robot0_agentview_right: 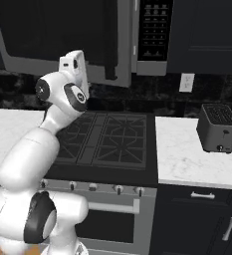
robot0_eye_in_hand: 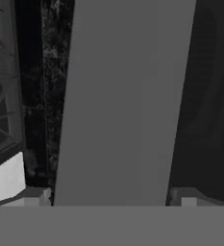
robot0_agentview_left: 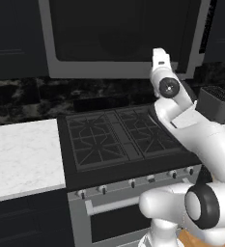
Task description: Pick the eggplant from the sink and place it in the bowl. Then pick the bowl and place it in the microwave. Then close the microwave door and press the start button.
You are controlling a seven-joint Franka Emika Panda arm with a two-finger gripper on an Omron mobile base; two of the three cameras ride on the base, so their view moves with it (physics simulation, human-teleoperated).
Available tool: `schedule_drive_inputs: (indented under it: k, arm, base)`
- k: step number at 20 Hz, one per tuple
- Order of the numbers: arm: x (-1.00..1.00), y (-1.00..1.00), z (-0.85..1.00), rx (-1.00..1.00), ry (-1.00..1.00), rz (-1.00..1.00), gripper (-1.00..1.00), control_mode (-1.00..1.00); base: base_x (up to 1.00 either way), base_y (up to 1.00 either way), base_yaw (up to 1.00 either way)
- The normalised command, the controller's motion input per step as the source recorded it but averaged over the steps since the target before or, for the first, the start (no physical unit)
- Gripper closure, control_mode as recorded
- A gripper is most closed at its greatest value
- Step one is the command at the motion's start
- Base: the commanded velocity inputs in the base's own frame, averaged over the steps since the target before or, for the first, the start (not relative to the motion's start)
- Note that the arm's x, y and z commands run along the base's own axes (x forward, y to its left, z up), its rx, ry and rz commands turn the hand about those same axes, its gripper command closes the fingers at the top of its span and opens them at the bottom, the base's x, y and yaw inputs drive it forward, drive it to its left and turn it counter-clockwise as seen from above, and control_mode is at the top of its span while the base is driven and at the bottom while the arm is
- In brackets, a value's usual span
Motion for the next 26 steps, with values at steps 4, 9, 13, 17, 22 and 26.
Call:
schedule_drive_inputs:
  k: [4,9,13,17,22,26]
  arm:
    - [1.00,-0.01,0.00,0.00,0.20,0.00,-1.00,-1.00]
    - [1.00,-0.08,0.02,0.00,0.18,0.00,-1.00,-1.00]
    - [1.00,-0.16,0.01,0.00,0.14,0.01,-1.00,-1.00]
    - [0.62,-0.20,0.01,0.02,0.09,0.05,-1.00,-1.00]
    - [-0.96,-0.21,0.00,0.11,-0.01,0.19,-1.00,-1.00]
    - [-1.00,-0.33,0.03,0.13,-0.02,0.23,-1.00,-1.00]
  base:
    - [0.00,0.00,0.00]
    - [0.00,0.00,0.00]
    - [0.00,0.00,0.00]
    - [0.00,0.00,0.00]
    - [0.00,0.00,0.00]
    - [0.00,0.00,0.00]
